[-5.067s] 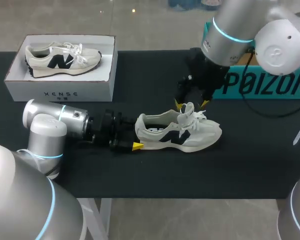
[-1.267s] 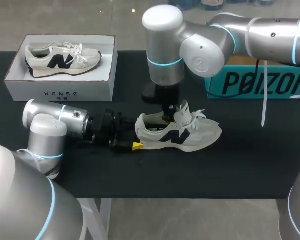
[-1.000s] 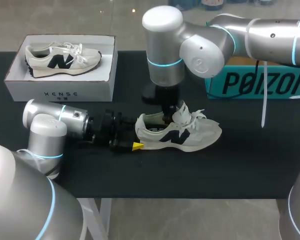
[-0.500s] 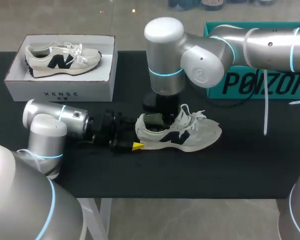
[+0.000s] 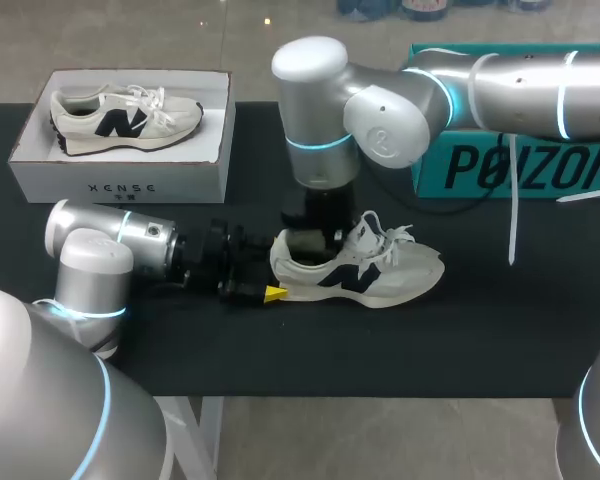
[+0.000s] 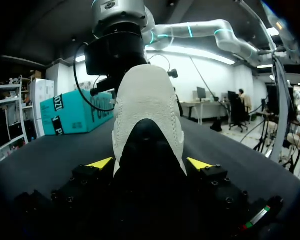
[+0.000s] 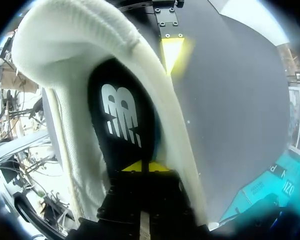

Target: Take the shoe out of the shoebox, open the shoe tongue, remove and reinsert the insole, then place the shoe into the shoebox

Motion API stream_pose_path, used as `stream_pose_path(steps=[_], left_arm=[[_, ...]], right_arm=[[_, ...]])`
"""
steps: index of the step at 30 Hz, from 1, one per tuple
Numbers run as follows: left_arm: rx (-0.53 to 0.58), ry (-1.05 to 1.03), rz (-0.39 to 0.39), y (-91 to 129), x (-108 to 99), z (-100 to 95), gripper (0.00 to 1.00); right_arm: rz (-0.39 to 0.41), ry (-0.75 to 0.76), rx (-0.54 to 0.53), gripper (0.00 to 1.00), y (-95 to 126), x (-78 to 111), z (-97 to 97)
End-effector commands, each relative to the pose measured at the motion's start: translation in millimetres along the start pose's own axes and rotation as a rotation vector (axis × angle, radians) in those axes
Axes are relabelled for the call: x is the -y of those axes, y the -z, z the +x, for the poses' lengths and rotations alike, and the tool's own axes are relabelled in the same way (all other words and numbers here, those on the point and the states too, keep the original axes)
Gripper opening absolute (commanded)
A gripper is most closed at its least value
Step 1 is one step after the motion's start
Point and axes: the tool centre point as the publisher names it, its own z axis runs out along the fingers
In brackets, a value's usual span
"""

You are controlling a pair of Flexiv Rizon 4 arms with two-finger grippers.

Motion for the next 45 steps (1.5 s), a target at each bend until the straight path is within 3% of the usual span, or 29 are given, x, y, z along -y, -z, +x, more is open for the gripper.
stream_pose_path(steps=[1,32,45], left_arm=[[0.004,0.000,-0.002,-2.5,-2.6,-0.8,0.00],[0.004,0.000,-0.002,-2.5,-2.6,-0.8,0.00],[0.004,0.000,-0.002,-2.5,-2.6,-0.8,0.00]], right_arm=[[0.036,-0.001,-0.010,0.00,-0.3,-5.8,5.1],[0.004,-0.063,0.022,0.00,56.6,19.2,2.0],[-0.038,-0.158,0.041,0.00,71.4,48.3,-8.1]])
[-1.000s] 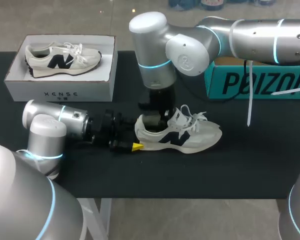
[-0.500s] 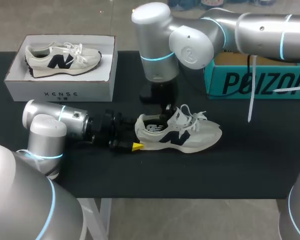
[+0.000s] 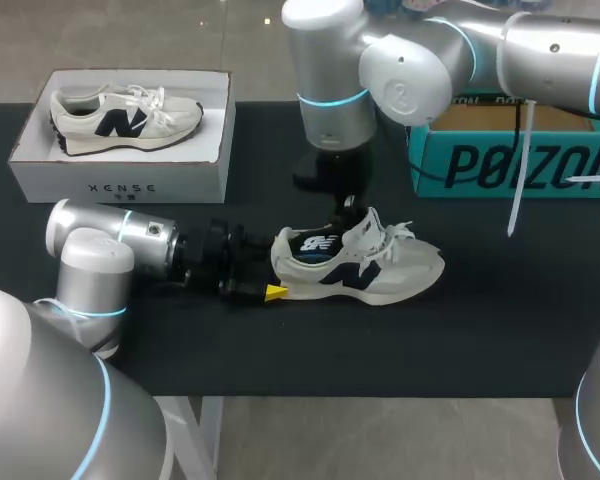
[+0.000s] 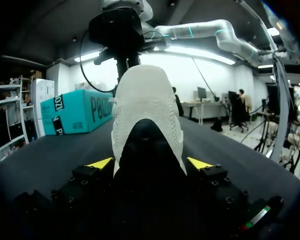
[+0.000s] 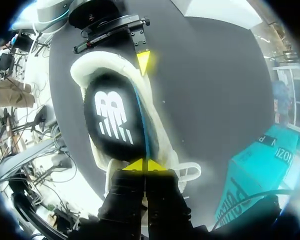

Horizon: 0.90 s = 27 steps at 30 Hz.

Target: Take the shoe out of the shoebox, open the shoe tongue, remove and reinsert the insole, then place the shoe into the shoebox

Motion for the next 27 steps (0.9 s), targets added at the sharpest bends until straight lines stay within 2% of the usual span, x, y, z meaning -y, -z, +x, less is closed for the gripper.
stream_pose_path(steps=[1,4,8,23,27], left_arm=[[0.002,0.000,-0.002,-1.4,-3.3,0.9,0.00],[0.002,0.000,-0.002,-1.4,-3.3,0.9,0.00],[0.002,0.000,-0.002,-1.4,-3.3,0.9,0.00],[0.002,0.000,-0.002,-1.4,-3.3,0.9,0.00],[0.002,0.000,-0.002,-1.4,-3.3,0.9,0.00]], right_arm=[[-0.036,-0.016,0.002,0.00,6.3,16.3,-3.5],[-0.047,-0.020,0.001,0.00,9.0,17.3,-4.3],[-0.062,-0.006,0.003,0.00,12.9,7.4,-1.2],[-0.088,0.100,-0.025,0.00,13.8,-60.4,13.3],[-0.109,0.108,-0.027,0.00,23.2,-73.6,14.6]])
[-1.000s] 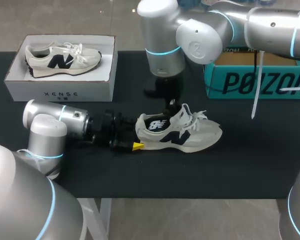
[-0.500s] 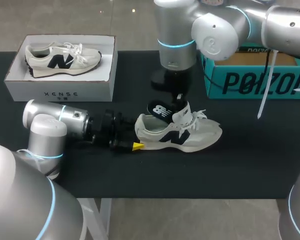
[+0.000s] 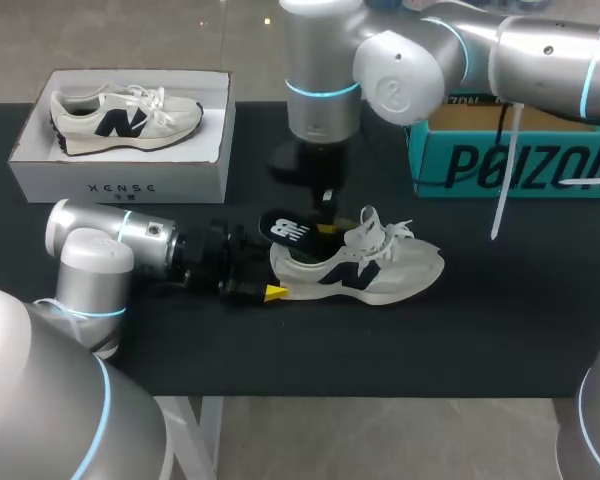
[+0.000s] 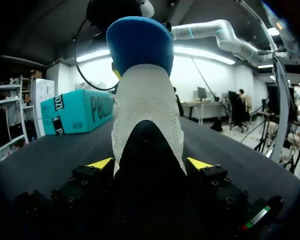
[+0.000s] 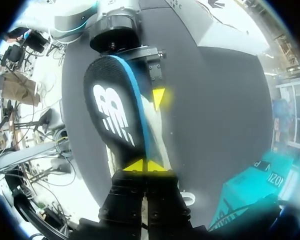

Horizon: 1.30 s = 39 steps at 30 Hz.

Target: Take the shoe out of the shoebox, open the shoe tongue, remove and reinsert the insole, then place the shoe into the shoebox

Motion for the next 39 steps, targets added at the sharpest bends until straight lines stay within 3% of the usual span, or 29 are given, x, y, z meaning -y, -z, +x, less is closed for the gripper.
stream_pose_path(steps=[1,8,14,25,39], left_arm=[[0.001,0.000,-0.001,-1.9,-2.9,0.7,0.00],[0.001,0.000,-0.001,-1.9,-2.9,0.7,0.00],[0.001,0.000,-0.001,-1.9,-2.9,0.7,0.00],[0.001,0.000,-0.001,-1.9,-2.9,0.7,0.00],[0.001,0.000,-0.001,-1.9,-2.9,0.7,0.00]], right_arm=[[0.004,0.004,-0.001,0.00,7.4,-24.4,-4.4],[-0.078,-0.003,0.044,0.00,54.5,-44.0,-11.0],[-0.113,-0.007,0.097,0.00,92.2,-49.4,-14.6],[-0.128,-0.037,0.096,0.00,92.6,-35.2,-12.3],[-0.175,-0.112,0.107,0.00,115.7,-22.8,-8.4]])
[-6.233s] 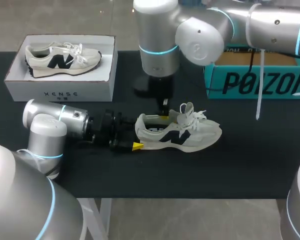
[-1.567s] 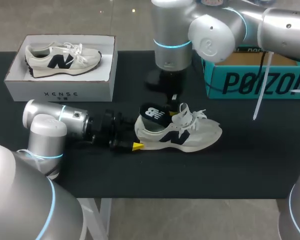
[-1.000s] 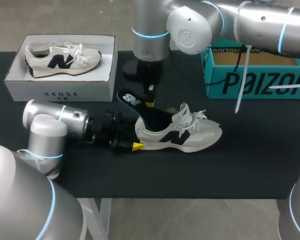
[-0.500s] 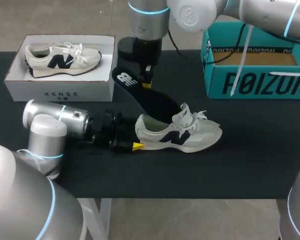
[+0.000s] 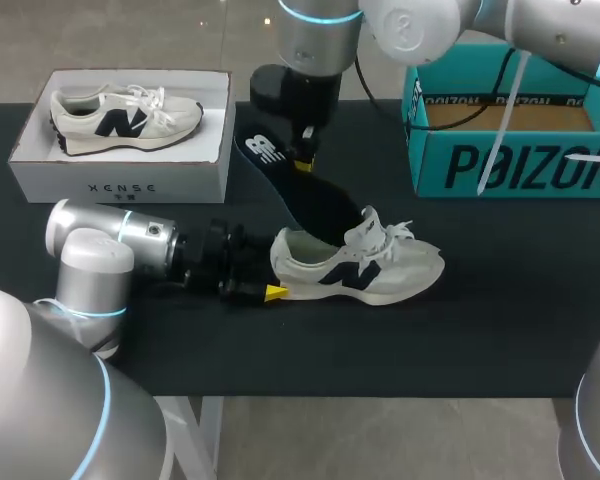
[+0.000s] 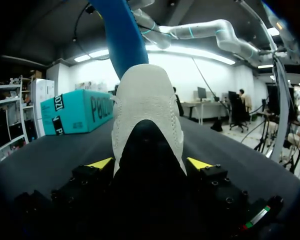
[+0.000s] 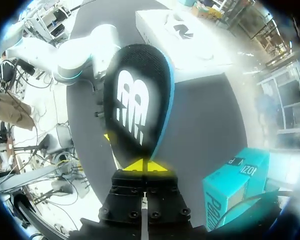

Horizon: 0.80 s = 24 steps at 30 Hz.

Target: Take the shoe out of the shoebox, open the shoe tongue, remove and reinsert the insole, then place the shoe into the shoebox

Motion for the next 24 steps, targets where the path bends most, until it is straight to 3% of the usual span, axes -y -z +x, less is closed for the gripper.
stream_pose_path(steps=[1,14,24], left_arm=[[0.002,0.000,-0.001,-1.8,-2.9,0.7,0.00],[0.002,0.000,-0.001,-1.8,-2.9,0.7,0.00],[0.002,0.000,-0.001,-1.8,-2.9,0.7,0.00]], right_arm=[[-0.015,0.003,0.002,0.00,4.9,6.0,0.1],[-0.011,-0.014,-0.019,0.00,-19.1,5.0,8.0],[-0.023,-0.029,-0.006,0.00,-7.1,0.4,1.0]])
